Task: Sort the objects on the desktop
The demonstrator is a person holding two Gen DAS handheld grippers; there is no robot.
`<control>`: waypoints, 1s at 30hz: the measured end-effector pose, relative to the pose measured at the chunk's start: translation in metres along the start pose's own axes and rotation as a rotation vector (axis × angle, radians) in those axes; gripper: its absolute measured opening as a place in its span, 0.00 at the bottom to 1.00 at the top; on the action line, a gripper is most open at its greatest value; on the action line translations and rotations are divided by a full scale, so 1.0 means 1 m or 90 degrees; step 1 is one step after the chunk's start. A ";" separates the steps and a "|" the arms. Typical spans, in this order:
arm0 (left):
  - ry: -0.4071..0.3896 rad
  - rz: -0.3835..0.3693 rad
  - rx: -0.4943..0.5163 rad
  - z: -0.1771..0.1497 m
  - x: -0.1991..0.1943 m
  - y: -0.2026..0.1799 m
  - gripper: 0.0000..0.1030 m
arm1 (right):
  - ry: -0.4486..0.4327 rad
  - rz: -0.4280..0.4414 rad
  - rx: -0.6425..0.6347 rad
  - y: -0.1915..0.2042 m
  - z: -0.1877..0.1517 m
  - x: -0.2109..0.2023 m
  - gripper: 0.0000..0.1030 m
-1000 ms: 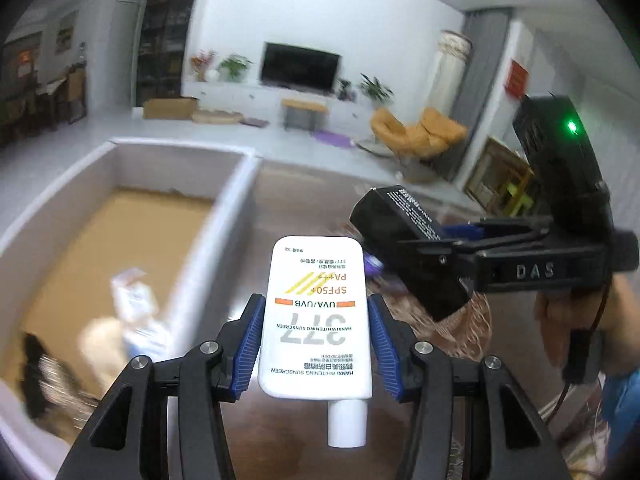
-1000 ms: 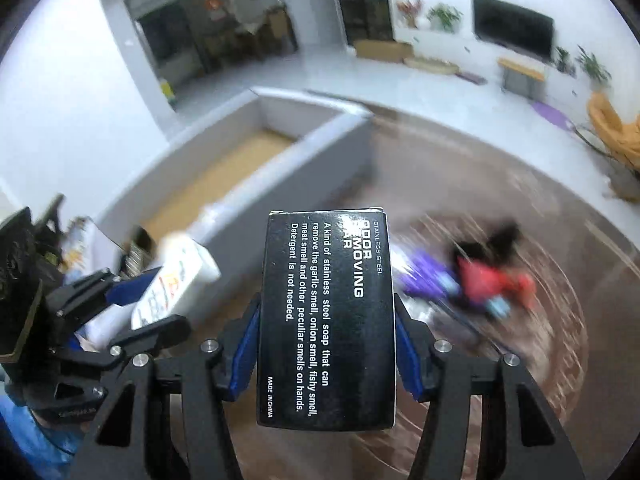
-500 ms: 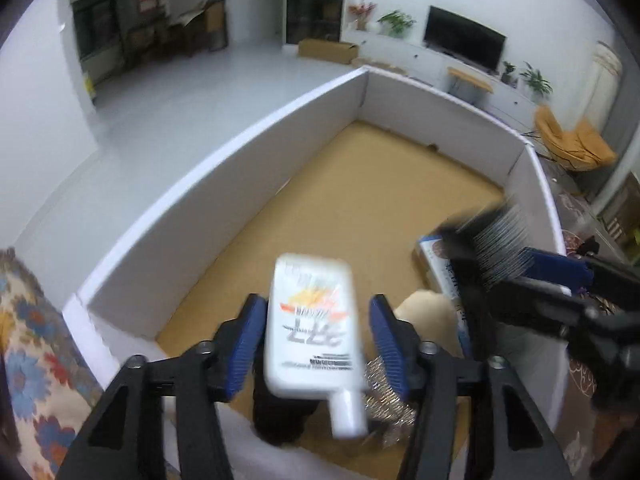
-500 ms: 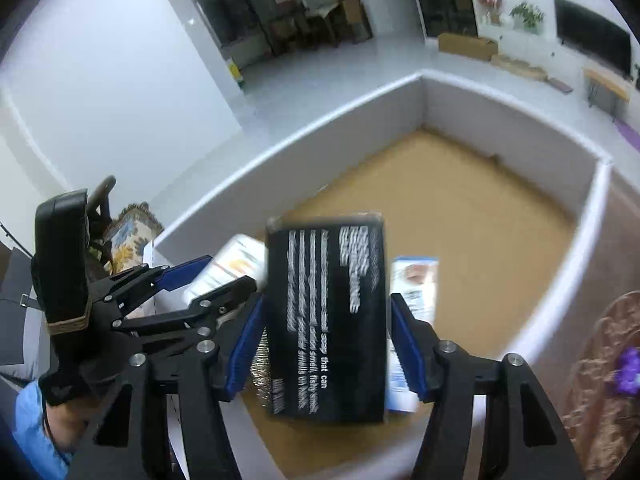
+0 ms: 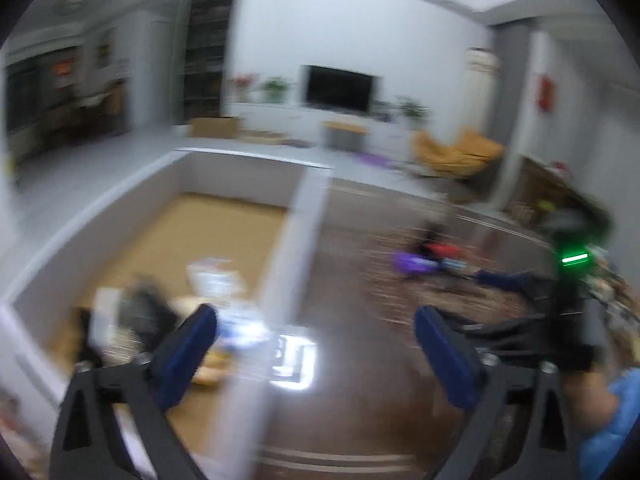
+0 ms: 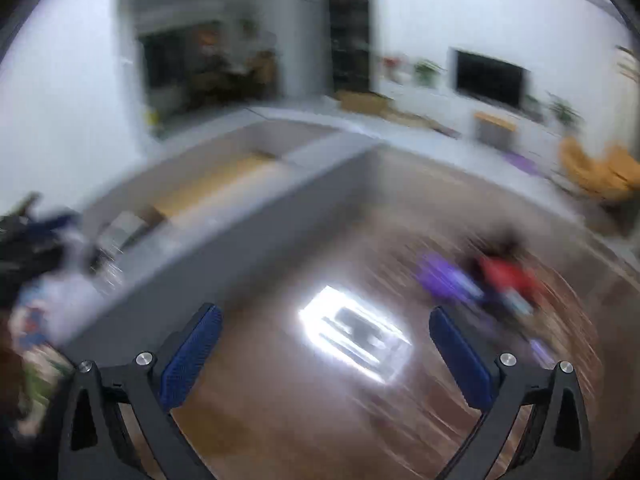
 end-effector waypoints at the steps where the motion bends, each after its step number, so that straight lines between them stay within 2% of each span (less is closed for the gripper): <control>1: 0.008 -0.034 0.015 -0.010 0.005 -0.023 1.00 | 0.018 -0.030 0.012 -0.017 -0.016 -0.004 1.00; 2: 0.023 -0.055 0.032 -0.020 0.014 -0.041 1.00 | 0.043 -0.075 0.027 -0.041 -0.041 -0.010 1.00; 4: 0.069 -0.062 0.074 -0.040 0.044 -0.076 1.00 | 0.075 -0.132 0.054 -0.069 -0.075 -0.020 1.00; 6: 0.109 -0.047 0.105 -0.053 0.076 -0.101 1.00 | 0.082 -0.160 0.083 -0.086 -0.095 -0.032 1.00; 9: 0.151 -0.026 0.129 -0.072 0.115 -0.114 1.00 | 0.084 -0.171 0.131 -0.103 -0.113 -0.044 1.00; 10: 0.164 -0.027 0.128 -0.081 0.115 -0.119 1.00 | 0.086 -0.169 0.147 -0.106 -0.118 -0.043 1.00; 13: 0.140 -0.025 0.127 -0.073 0.117 -0.123 1.00 | 0.078 -0.162 0.166 -0.106 -0.125 -0.039 1.00; 16: 0.172 -0.010 0.141 -0.073 0.121 -0.120 1.00 | 0.075 -0.162 0.171 -0.104 -0.131 -0.042 1.00; 20: 0.168 0.013 0.179 -0.078 0.117 -0.125 1.00 | 0.074 -0.145 0.186 -0.098 -0.129 -0.043 1.00; 30: 0.167 0.011 0.176 -0.079 0.115 -0.122 1.00 | 0.076 -0.148 0.184 -0.097 -0.127 -0.042 1.00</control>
Point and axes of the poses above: each gripper's, at about its wrist camera, not at the fingertips, and x roughly the way its jaws point, y to its left, z to its top, the point moved 2 cm from there along x, roughly the way its jaws point, and after that the axes turned 13 degrees about z, right-handed, at the moved point
